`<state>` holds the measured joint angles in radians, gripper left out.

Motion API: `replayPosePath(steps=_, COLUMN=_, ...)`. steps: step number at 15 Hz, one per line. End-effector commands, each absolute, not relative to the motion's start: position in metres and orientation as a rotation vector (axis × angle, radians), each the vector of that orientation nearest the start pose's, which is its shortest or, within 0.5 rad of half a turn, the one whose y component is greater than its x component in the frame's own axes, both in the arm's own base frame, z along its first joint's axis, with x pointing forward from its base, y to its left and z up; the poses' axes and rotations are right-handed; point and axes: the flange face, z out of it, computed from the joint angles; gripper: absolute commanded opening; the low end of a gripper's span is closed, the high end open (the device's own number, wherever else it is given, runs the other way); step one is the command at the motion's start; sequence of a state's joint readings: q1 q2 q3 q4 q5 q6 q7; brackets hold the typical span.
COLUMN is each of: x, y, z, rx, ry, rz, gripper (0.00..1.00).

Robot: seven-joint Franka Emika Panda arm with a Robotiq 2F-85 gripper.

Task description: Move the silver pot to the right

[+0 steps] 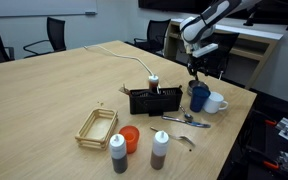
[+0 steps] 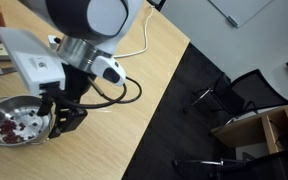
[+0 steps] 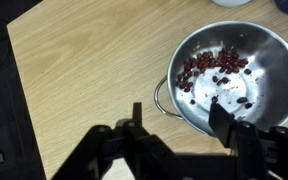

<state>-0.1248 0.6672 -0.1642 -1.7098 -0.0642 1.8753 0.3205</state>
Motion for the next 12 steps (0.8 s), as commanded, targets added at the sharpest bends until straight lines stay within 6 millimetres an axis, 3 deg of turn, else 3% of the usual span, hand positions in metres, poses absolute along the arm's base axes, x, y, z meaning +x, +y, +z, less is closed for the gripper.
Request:
replayPosePath(steps=1, x=0.591, y=-0.174, z=0.198, rx=-3.074, ry=0.884, rz=0.834, gripper=1.0)
replayPosePath(steps=7, x=0.586, y=-0.151, z=0.266, rx=-3.113, ry=0.798, rz=0.857, gripper=1.0)
replayPosePath(steps=8, x=0.596, y=-0.157, z=0.251, rx=-3.096, ry=0.861, rz=0.822, gripper=1.0)
replayPosePath(steps=10, x=0.593, y=-0.15, z=0.269, rx=-3.103, ry=0.841, rz=0.833, gripper=1.0)
replayPosePath(steps=12, x=0.59, y=-0.15, z=0.265, rx=-3.102, ry=0.838, rz=0.849, gripper=1.0)
